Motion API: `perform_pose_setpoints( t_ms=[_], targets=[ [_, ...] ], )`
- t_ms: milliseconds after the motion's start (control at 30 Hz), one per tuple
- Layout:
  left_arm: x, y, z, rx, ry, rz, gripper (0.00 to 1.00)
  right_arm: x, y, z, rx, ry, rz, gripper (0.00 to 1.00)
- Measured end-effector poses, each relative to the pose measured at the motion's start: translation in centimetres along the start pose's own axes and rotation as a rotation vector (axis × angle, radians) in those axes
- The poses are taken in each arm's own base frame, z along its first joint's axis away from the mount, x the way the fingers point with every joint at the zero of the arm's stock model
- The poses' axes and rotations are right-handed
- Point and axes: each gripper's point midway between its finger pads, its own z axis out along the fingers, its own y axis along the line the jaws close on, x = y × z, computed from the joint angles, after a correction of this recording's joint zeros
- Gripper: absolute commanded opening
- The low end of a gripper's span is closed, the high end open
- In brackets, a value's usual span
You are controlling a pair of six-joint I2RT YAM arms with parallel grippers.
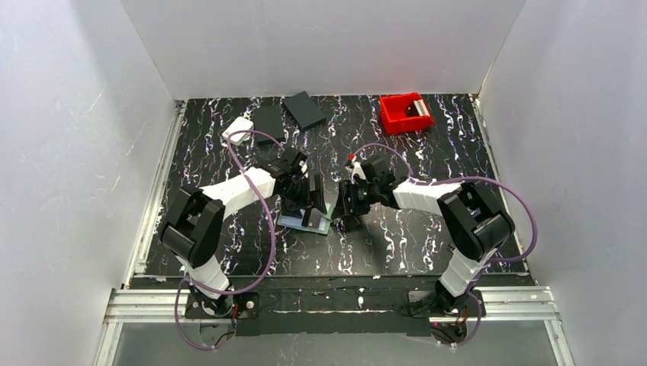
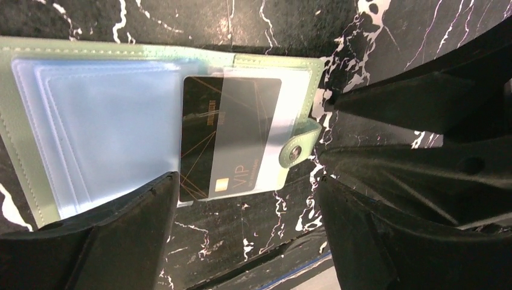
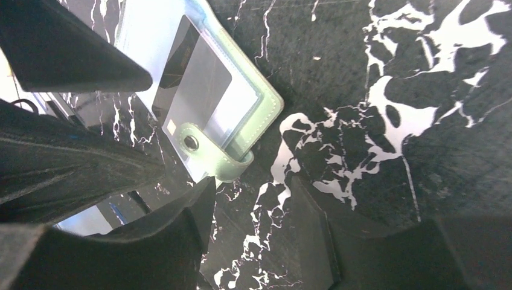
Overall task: Put the credit cards into the card holder
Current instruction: Insert the credit card into the card holder.
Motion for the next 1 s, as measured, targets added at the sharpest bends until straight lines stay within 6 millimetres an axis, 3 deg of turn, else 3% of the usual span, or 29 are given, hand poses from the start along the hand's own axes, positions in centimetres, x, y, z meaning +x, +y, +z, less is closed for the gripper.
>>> perform_pose_setpoints(
  t_ms=[233,600,1000],
  targets=[
    [-0.2,0.2,1.5,0.007,0.01,0.008,0.85,0.7,1.1,0.4,-0.024,0.009,0.013,0.57],
    [-0.3,-0.2,1.5,0.032,0.012,0.012,0.84,0.8,1.4,0.9,-0.04,0.014,0.045,0.53],
    [-2.1,-2.4,1.7,-0.057,-0.07,0.087,0.85,1.5,1.4,1.1,-0.046,0.045,0.082,0.42]
  ],
)
